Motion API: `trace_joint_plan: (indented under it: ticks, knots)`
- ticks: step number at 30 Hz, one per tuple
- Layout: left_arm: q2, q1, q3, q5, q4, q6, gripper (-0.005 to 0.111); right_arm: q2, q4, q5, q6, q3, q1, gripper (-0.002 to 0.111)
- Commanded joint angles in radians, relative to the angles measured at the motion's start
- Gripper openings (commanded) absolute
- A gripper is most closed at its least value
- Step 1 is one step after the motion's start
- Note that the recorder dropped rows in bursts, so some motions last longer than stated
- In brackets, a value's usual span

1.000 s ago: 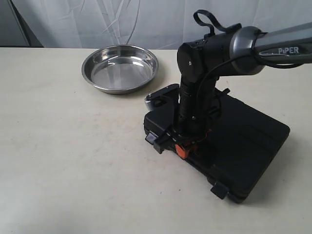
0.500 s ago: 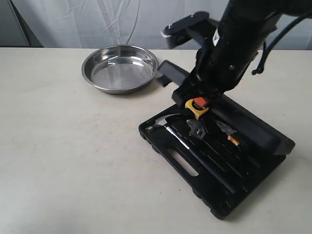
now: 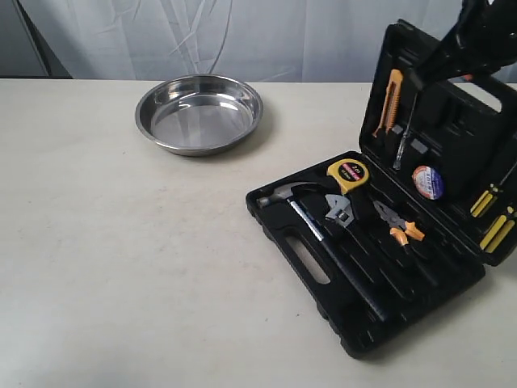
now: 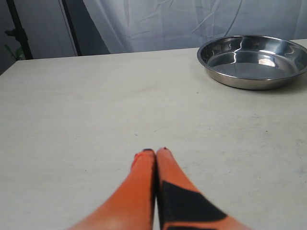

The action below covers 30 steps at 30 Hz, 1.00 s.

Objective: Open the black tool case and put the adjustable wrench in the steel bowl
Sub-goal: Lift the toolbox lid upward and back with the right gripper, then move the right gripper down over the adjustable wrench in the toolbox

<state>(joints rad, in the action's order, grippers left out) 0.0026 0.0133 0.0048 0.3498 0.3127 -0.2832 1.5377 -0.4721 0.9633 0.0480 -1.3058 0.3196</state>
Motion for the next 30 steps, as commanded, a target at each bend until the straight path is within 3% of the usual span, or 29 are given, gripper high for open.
trace_joint_plan:
  ticks: [1, 6, 10, 11, 13, 15, 16, 18, 22, 26, 28, 30]
  knots:
    - [-0.003, 0.004, -0.005, -0.011, 0.007, -0.002, 0.000, 0.050, -0.043, -0.014, 0.023, 0.003, -0.071, -0.001]
    - [-0.003, 0.004, -0.005, -0.011, 0.007, -0.002, 0.000, 0.100, -0.185, -0.048, 0.120, 0.003, -0.098, -0.001]
    - [-0.003, 0.004, -0.005, -0.011, 0.007, -0.002, 0.000, 0.096, -0.493, -0.020, 0.379, 0.003, -0.098, -0.001]
    - [-0.003, 0.004, -0.005, -0.011, 0.007, -0.002, 0.000, 0.091, -0.495, -0.016, 0.412, 0.003, -0.098, -0.001]
    - [-0.003, 0.004, -0.005, -0.011, 0.007, -0.002, 0.000, 0.076, -0.363, -0.040, 0.463, 0.003, -0.098, -0.001]
    - [-0.003, 0.004, -0.005, -0.011, 0.007, -0.002, 0.000, 0.074, 0.063, -0.133, 0.292, 0.003, -0.098, -0.001]
    - [-0.003, 0.004, -0.005, -0.011, 0.007, -0.002, 0.000, 0.103, 0.420, -0.167, -0.084, 0.003, -0.095, -0.001]
    - [-0.003, 0.004, -0.005, -0.011, 0.007, -0.002, 0.000, 0.184, 0.897, -0.151, -0.493, 0.003, -0.073, -0.001]
    - [-0.003, 0.004, -0.005, -0.011, 0.007, -0.002, 0.000, 0.314, 1.003, -0.191, -0.533, 0.003, -0.025, -0.001]
    - [-0.003, 0.004, -0.005, -0.011, 0.007, -0.002, 0.000, 0.424, 1.068, -0.032, -0.707, 0.003, 0.029, -0.001]
    - [-0.003, 0.004, -0.005, -0.011, 0.007, -0.002, 0.000, 0.445, 1.068, 0.071, -0.704, 0.013, 0.044, -0.001]
    - [-0.003, 0.004, -0.005, -0.011, 0.007, -0.002, 0.000, 0.420, 1.074, 0.007, -0.640, 0.077, 0.051, -0.001]
